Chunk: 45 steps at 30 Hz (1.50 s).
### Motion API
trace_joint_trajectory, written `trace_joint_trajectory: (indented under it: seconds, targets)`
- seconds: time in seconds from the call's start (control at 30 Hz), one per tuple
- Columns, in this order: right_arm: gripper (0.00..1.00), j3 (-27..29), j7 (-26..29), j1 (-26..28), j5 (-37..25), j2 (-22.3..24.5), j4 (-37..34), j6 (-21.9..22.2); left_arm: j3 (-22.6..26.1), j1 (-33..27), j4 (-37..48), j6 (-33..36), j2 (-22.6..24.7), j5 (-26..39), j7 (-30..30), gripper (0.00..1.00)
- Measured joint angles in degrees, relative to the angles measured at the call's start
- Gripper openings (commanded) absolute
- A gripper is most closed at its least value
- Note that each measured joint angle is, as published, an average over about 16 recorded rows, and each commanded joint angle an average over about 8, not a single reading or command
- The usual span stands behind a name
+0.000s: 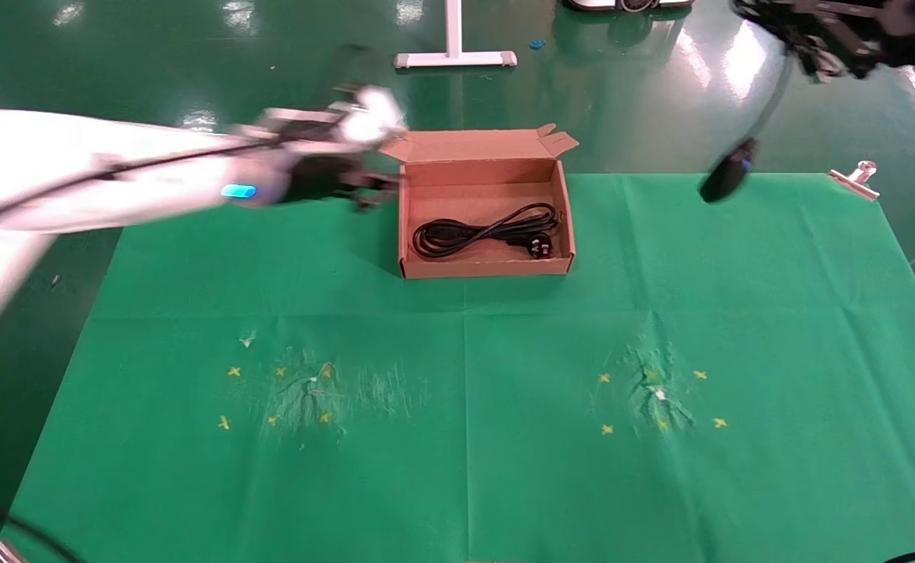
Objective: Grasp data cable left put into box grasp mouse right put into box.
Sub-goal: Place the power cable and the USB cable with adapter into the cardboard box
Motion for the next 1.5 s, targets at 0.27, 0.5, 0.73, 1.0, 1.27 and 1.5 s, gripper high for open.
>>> trace_joint_trajectory:
  seconds: [0.27,0.5,0.73,1.0,1.27,1.5]
  targets:
    - [0.00,-1.4,-2.3,0.9,0.4,-7.1,-0.9,0.1,-1.3,0.8,-13.4,2.2,-16.6,3.6,-10.3,1.00]
    - [0.00,-4.1,-3.7,0.9,-0.9,-15.4,-1.7,1.1,-1.3,2.0,-24.2,3.6,-24.2,11.9,-23.1,1.00]
    - [0.00,-7.7,-2.1,-0.1,-4.6,-22.5,-2.6,3.0,-1.2,3.0,-29.6,4.7,-24.9,21.2,-33.7,1.00]
    - [0.27,-12.0,1.2,-1.3,-11.3,-27.0,-5.8,6.5,-1.3,3.6,-32.0,6.0,-24.3,27.4,-39.9,1.00]
    - [1.00,-14.1,2.3,-1.9,-15.6,-28.6,-8.8,9.1,-1.3,3.8,-32.5,6.3,-24.1,28.9,-41.1,1.00]
    - [1.00,-14.2,2.2,-2.0,-15.8,-28.7,-9.0,9.3,-1.3,3.8,-32.4,6.3,-24.1,29.0,-41.2,1.00]
